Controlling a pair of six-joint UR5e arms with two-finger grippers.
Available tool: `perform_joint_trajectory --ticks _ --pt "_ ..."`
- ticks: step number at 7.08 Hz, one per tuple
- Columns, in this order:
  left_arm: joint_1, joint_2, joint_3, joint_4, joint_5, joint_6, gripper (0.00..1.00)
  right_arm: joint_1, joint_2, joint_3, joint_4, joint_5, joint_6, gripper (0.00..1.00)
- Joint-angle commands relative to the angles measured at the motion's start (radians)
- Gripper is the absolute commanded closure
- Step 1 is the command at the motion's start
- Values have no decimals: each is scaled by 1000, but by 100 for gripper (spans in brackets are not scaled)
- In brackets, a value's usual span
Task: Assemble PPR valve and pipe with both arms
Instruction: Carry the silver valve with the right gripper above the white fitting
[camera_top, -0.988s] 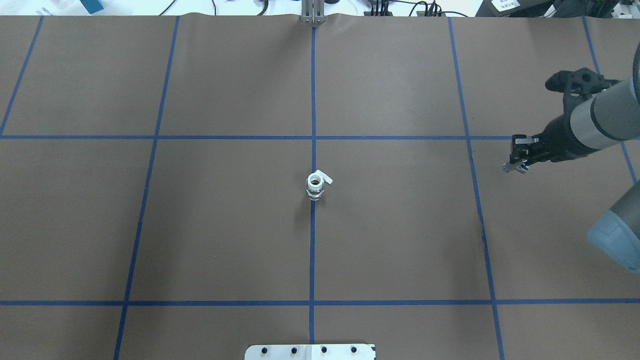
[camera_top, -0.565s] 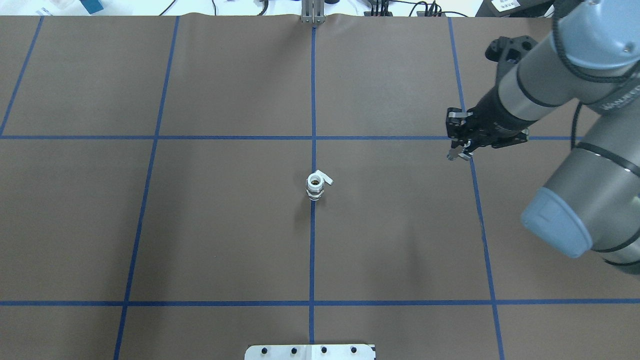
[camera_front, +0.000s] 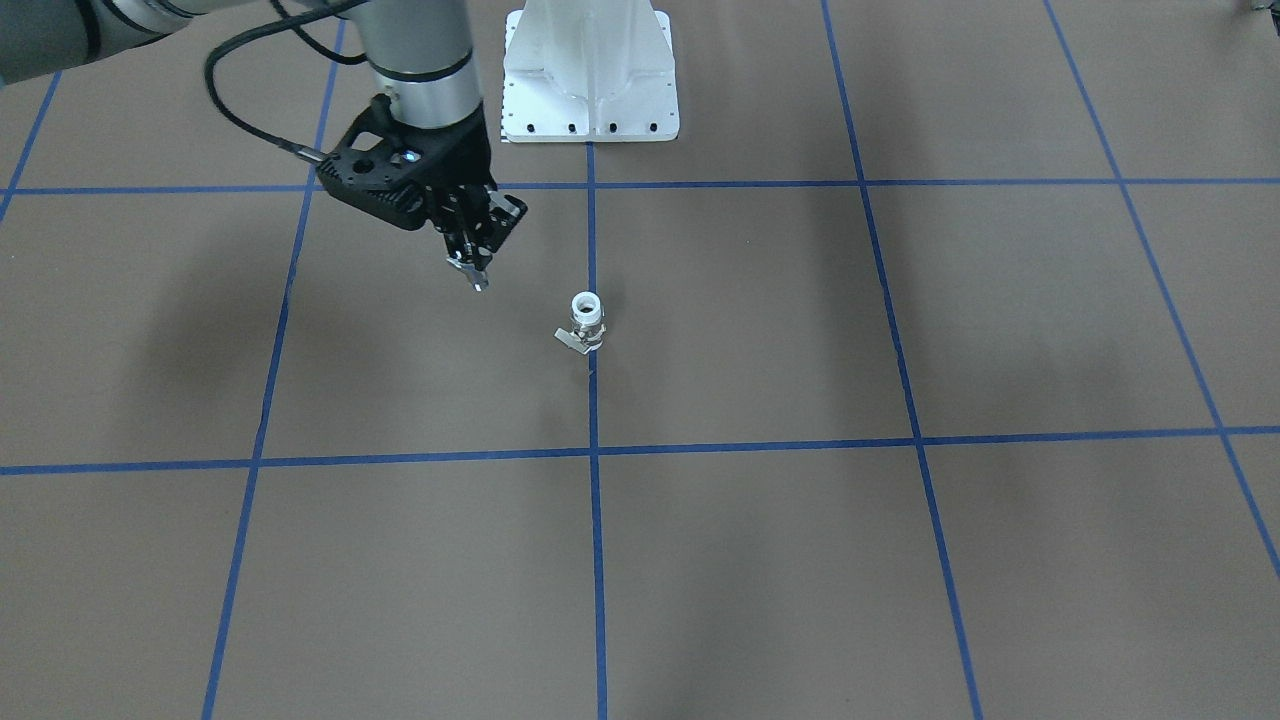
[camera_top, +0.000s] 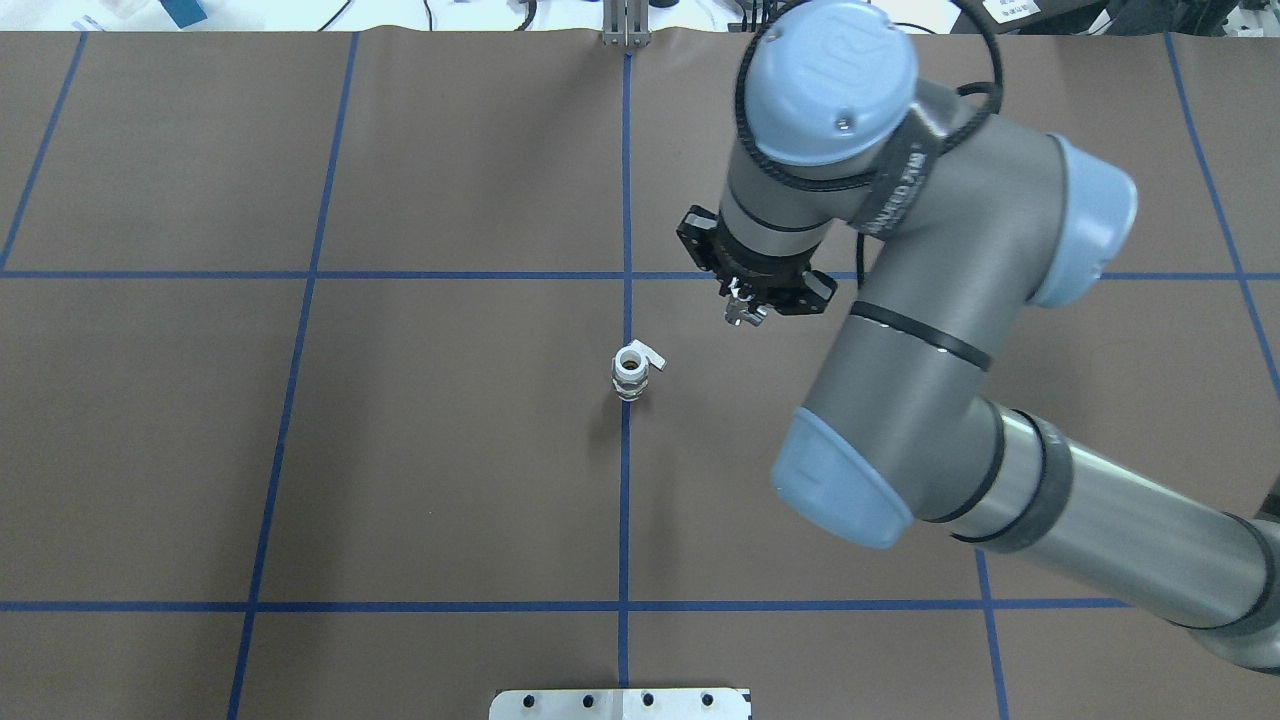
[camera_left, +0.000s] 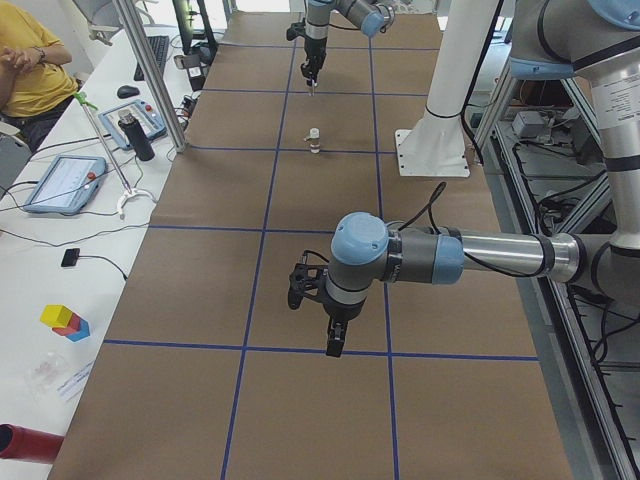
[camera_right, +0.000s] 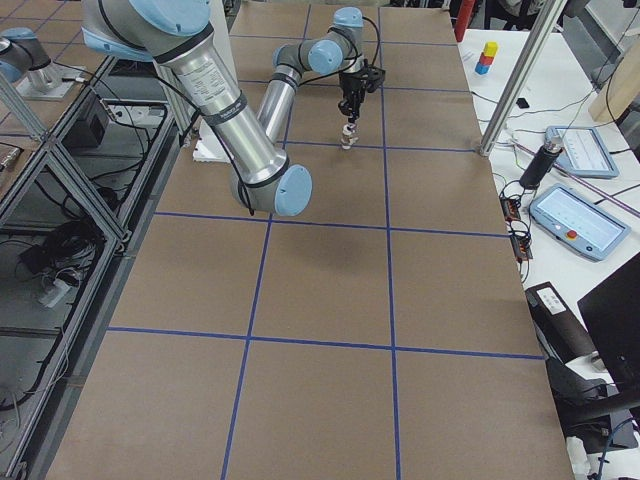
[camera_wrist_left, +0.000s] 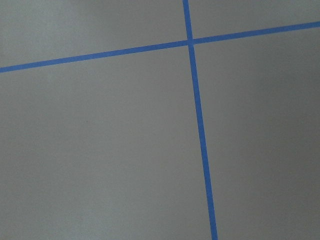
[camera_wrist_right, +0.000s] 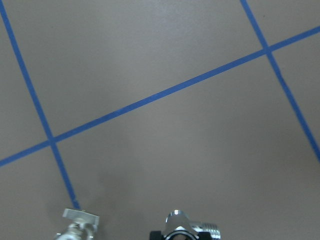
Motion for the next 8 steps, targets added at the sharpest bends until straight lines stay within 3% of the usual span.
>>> perform_joint_trajectory --ticks 1,5,8 --pt "0 -1 -1 0 0 0 0 -67 72 -75 5 -47 186 100" --pt "0 -1 -2 0 0 -2 0 -118 164 -244 25 -89 249 100" --pt "0 -1 -4 0 0 -2 0 -124 163 -292 95 -108 249 100"
